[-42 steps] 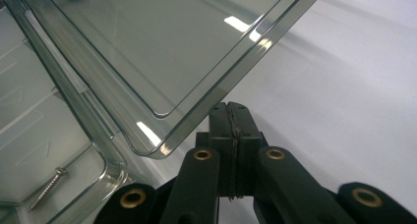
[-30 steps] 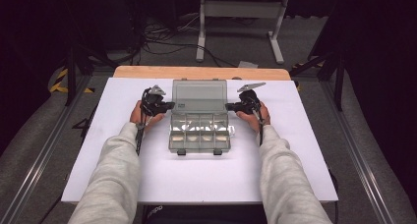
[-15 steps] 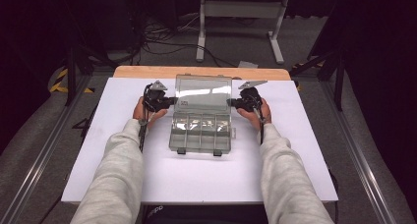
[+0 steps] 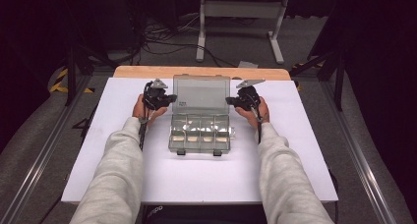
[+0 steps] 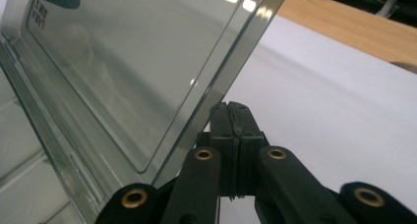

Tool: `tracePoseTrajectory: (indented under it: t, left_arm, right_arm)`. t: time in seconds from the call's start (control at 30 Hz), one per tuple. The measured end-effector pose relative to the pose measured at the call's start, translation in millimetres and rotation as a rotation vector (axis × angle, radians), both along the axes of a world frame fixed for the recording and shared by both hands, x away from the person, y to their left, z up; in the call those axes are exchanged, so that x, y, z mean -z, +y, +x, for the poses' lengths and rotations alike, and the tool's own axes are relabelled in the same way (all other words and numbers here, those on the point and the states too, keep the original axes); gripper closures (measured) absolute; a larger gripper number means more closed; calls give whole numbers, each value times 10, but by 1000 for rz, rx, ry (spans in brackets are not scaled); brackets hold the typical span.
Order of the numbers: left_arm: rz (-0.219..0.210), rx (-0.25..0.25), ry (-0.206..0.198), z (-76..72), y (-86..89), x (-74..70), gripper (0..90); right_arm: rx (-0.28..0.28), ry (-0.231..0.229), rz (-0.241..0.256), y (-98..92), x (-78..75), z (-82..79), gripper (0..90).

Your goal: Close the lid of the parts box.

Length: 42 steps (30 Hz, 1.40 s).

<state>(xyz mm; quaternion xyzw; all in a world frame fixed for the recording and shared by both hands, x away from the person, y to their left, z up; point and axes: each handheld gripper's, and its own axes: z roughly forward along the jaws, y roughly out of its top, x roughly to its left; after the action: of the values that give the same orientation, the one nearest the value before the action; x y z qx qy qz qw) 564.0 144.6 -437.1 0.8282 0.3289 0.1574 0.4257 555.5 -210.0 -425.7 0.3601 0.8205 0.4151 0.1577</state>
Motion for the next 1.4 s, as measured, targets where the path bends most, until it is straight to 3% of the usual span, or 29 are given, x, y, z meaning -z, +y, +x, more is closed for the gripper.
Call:
tracePoseTrajectory:
  t: [0.23,0.5,0.97,1.4]
  left_arm:
    - [-56,-5,-19,3,39,-31,870]
    - [-44,0,-47,-32,17,-146,869]
    - [-37,8,-67,-122,54,-283,857]
    - [-17,29,-99,-233,67,-424,850]
  right_arm:
    - [7,-21,17,-16,-54,4,900]
    - [1,-40,39,-14,-155,-37,898]
    - [12,-40,21,-6,-283,-132,890]
    - [-4,-71,37,-23,-403,-250,898]
